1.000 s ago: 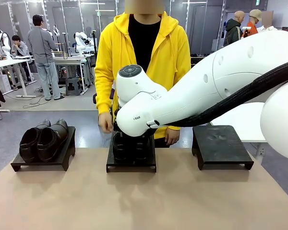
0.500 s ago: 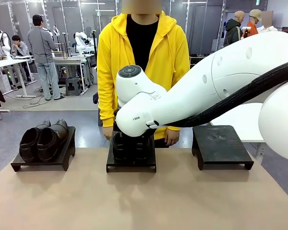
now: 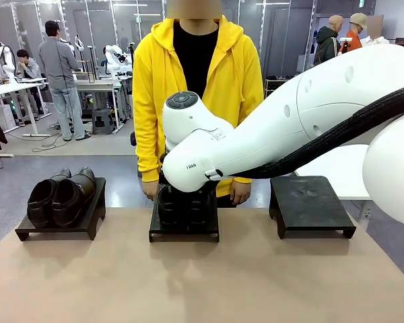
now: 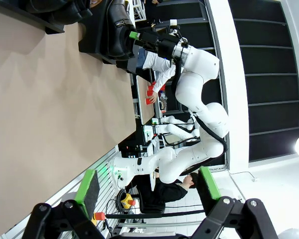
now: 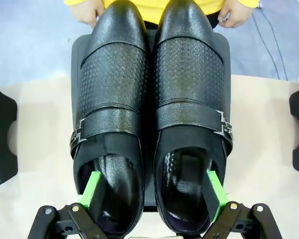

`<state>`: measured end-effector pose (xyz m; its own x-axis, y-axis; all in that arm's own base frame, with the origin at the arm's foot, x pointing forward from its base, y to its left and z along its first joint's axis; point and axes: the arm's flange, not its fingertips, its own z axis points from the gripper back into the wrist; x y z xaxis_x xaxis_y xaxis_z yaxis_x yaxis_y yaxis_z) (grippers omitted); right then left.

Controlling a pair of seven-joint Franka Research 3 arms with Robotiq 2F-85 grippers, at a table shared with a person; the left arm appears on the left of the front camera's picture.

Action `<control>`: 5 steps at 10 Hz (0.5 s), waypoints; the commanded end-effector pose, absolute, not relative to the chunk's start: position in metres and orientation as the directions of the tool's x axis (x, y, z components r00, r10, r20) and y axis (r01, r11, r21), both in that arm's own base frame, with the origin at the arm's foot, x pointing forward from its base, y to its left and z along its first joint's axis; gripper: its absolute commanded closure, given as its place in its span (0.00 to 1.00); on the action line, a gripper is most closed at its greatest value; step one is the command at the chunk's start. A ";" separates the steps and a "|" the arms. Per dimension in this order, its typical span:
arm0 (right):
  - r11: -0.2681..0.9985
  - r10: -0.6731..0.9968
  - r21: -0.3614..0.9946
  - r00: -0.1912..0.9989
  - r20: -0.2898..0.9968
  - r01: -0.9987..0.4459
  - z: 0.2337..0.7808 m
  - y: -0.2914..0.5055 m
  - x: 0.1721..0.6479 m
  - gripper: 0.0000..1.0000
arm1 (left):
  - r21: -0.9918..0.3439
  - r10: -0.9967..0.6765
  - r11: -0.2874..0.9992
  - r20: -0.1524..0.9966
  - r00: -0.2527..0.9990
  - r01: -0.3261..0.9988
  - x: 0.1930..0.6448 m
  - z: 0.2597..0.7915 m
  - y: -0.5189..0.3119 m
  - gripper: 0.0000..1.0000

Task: Place the shoes on the stand as instructed by the person.
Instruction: Pick up another pair of Shoes and place it on the Shoes Stand indicated by the person.

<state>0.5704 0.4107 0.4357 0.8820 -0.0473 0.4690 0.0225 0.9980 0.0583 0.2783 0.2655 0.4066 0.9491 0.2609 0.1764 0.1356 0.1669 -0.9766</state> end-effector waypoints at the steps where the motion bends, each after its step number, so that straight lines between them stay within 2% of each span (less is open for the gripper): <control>1: 0.996 -0.056 0.086 0.897 0.438 0.020 0.470 0.394 0.557 0.00 | -0.974 0.253 0.172 0.190 0.949 0.149 0.274 0.408 0.263 0.00; 3: 0.985 -0.088 0.173 0.910 0.406 0.019 0.505 0.363 0.535 0.00 | -0.974 0.253 0.172 0.190 0.949 0.149 0.274 0.408 0.263 0.00; 5: 0.941 -0.127 0.337 0.945 0.300 0.019 0.536 0.315 0.509 0.00 | -0.974 0.253 0.172 0.190 0.949 0.149 0.274 0.408 0.263 0.00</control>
